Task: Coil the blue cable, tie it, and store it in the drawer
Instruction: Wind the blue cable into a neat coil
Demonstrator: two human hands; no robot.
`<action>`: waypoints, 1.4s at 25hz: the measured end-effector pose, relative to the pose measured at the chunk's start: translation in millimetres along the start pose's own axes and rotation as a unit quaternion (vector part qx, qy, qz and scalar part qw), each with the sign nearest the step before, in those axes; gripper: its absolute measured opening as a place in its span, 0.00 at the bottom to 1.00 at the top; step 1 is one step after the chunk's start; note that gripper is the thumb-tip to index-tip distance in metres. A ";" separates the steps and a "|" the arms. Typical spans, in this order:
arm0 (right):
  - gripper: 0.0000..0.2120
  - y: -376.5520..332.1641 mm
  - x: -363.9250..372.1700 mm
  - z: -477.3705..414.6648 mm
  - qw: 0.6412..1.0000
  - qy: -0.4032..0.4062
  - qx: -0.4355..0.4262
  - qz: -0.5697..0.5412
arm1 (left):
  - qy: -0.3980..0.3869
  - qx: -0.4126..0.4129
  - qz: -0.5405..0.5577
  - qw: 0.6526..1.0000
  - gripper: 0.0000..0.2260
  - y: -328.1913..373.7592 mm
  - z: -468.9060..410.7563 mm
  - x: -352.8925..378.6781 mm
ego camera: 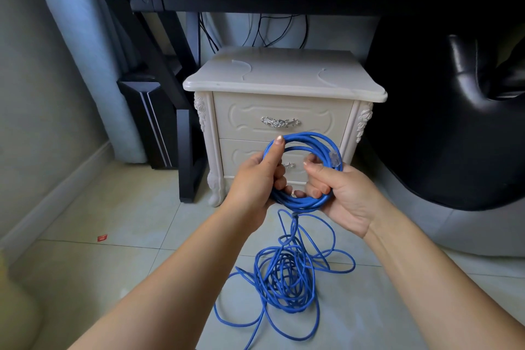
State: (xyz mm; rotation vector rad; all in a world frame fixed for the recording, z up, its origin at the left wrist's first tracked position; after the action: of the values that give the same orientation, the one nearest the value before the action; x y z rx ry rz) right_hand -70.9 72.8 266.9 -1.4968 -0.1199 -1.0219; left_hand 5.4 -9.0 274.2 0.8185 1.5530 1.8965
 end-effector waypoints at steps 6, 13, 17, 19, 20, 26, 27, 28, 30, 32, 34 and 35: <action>0.10 -10.9 -7.8 1.2 0.955 0.045 -0.038 0.290 | -0.101 0.061 -0.236 0.965 0.14 19.5 1.3 4.0; 0.12 -13.9 17.8 5.5 0.860 0.017 -0.089 0.503 | -0.073 0.177 -0.502 0.844 0.18 26.6 7.8 30.7; 0.06 -15.8 0.2 0.9 0.880 0.017 -0.059 0.471 | 0.022 0.168 -0.351 0.921 0.17 43.6 3.0 0.4; 0.08 -3.3 -10.9 2.7 0.871 -0.005 0.004 0.492 | 0.062 0.139 -0.290 0.945 0.19 40.9 -1.0 -19.6; 0.10 0.4 -13.5 4.2 0.871 -0.010 0.019 0.492 | 0.077 0.124 -0.267 0.953 0.19 38.7 -2.3 -27.2; 0.12 -31.5 2.3 7.7 0.901 0.054 -0.100 0.418 | 0.173 0.091 -0.128 0.972 0.18 37.9 -3.7 -49.1; 0.11 -27.2 2.2 6.7 0.919 0.053 -0.085 0.380 | 0.189 0.083 -0.113 0.972 0.18 36.1 -1.9 -50.0; 0.10 -18.2 2.6 5.6 0.935 0.046 -0.060 0.346 | 0.203 0.075 -0.098 0.971 0.18 33.5 0.1 -50.4; 0.08 1.7 0.7 2.5 0.950 0.046 -0.019 0.307 | 0.225 0.057 -0.062 0.971 0.18 26.1 3.5 -49.1; 0.09 7.9 -5.5 0.6 0.958 0.084 -0.020 0.272 | 0.234 0.038 -0.022 0.971 0.18 18.8 5.3 -45.0; 0.11 1.8 -12.2 2.1 0.971 0.124 -0.047 0.200 | 0.197 0.026 0.012 0.980 0.18 10.1 4.2 -31.6; 0.11 -1.7 -13.7 3.9 0.977 0.133 -0.056 0.155 | 0.162 0.022 0.018 0.986 0.18 7.0 3.8 -22.9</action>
State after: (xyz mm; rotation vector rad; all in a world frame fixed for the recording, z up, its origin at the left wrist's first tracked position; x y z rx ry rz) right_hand -78.1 83.1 260.0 -1.4106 0.3569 -0.9761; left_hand 23.2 -24.8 279.1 0.5786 1.7869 2.1092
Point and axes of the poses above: each hand's wrist, its own z-axis away from the middle knuckle, its own x-axis out of the palm, y = z × x, the point moved 10 cm from there along -z, towards the middle knuckle, and after that the axes turned 14 degrees about -z, right-handed, at the moved point
